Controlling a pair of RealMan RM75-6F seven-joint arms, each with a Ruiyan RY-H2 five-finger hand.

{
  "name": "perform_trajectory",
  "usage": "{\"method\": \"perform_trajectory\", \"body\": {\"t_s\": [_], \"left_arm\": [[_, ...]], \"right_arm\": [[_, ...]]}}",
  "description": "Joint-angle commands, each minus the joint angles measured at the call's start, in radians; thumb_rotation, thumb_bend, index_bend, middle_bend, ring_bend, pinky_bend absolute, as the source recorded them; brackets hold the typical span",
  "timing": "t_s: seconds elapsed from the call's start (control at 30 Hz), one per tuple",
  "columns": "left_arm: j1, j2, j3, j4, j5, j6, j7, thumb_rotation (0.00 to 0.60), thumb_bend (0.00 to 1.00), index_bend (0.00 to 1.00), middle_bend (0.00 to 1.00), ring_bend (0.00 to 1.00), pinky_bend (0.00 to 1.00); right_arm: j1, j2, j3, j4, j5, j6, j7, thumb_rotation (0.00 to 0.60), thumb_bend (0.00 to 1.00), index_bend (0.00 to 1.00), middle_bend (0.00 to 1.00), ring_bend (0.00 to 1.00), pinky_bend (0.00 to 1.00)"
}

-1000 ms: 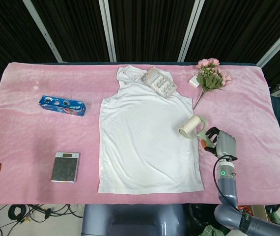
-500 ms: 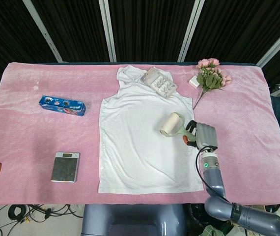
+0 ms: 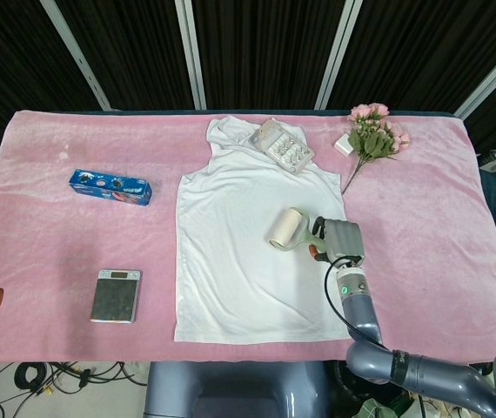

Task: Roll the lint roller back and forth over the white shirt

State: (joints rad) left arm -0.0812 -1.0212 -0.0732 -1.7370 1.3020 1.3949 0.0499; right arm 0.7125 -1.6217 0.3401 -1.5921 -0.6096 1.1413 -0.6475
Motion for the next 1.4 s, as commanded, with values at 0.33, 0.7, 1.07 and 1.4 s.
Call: {"method": "perform_trajectory", "body": {"t_s": [0.33, 0.7, 1.07, 1.4], "left_arm": [[0.001, 0.002, -0.001, -0.001, 0.000, 0.001, -0.008, 0.600, 0.39, 0.13, 0.06, 0.04, 0.07], [-0.001, 0.005, -0.001, 0.000, 0.001, -0.002, -0.012, 0.600, 0.39, 0.13, 0.06, 0.04, 0.07], [-0.001, 0.007, 0.000, 0.000, 0.002, -0.003, -0.015, 0.600, 0.39, 0.13, 0.06, 0.04, 0.07], [-0.003, 0.008, -0.001, 0.000, 0.001, -0.007, -0.016, 0.600, 0.39, 0.13, 0.06, 0.04, 0.08]], "right_arm": [[0.052, -0.049, 0.011, 0.043, 0.032, -0.015, 0.001, 0.600, 0.51, 0.68, 0.64, 0.61, 0.59], [0.127, -0.103, 0.040, 0.093, 0.075, -0.021, -0.032, 0.600, 0.51, 0.68, 0.64, 0.61, 0.59], [0.210, -0.172, 0.063, 0.178, 0.129, -0.039, -0.076, 0.600, 0.51, 0.68, 0.64, 0.61, 0.59], [0.284, -0.233, 0.101, 0.247, 0.151, -0.041, -0.099, 0.600, 0.52, 0.68, 0.64, 0.61, 0.60]]}}
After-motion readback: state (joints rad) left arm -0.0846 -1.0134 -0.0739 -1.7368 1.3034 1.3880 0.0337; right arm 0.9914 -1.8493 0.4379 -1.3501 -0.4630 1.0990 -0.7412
